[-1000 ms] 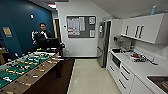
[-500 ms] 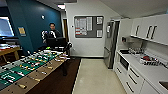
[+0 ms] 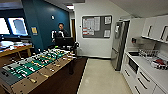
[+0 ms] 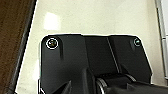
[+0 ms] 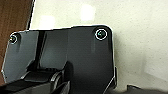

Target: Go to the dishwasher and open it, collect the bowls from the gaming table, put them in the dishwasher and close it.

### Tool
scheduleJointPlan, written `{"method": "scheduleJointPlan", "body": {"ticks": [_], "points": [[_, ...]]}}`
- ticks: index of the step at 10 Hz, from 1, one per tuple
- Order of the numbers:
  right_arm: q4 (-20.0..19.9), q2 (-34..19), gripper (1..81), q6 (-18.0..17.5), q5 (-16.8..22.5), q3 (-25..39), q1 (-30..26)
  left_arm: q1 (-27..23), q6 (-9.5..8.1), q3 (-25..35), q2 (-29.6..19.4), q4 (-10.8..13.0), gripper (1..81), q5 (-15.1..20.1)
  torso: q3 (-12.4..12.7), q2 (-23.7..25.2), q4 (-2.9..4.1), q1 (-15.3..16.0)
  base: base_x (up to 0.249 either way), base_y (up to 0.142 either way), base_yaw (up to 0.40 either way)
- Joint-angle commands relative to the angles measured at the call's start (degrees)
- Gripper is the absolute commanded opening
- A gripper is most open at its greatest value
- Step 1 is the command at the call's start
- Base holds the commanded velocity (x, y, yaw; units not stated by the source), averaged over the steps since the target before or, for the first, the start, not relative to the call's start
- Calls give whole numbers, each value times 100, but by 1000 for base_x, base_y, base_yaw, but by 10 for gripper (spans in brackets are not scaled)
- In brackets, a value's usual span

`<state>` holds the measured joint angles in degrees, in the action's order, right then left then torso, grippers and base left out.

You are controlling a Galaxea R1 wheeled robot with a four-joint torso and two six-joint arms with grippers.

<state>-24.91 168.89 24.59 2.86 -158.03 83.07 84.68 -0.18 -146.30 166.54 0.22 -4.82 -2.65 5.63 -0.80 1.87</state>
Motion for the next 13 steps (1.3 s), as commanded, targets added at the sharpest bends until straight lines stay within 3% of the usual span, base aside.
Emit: {"method": "scheduleJointPlan", "body": {"ticks": [1,13], "points": [[-23,-54,811,11,329,-34,-373,-307,1,22,-59,4,811,262,0,0,0,0,0,0,196],[-23,-63,811,11,329,-34,-365,-298,-8,-21,-23,-22,811,262,0,0,0,0,0,0,195]]}}
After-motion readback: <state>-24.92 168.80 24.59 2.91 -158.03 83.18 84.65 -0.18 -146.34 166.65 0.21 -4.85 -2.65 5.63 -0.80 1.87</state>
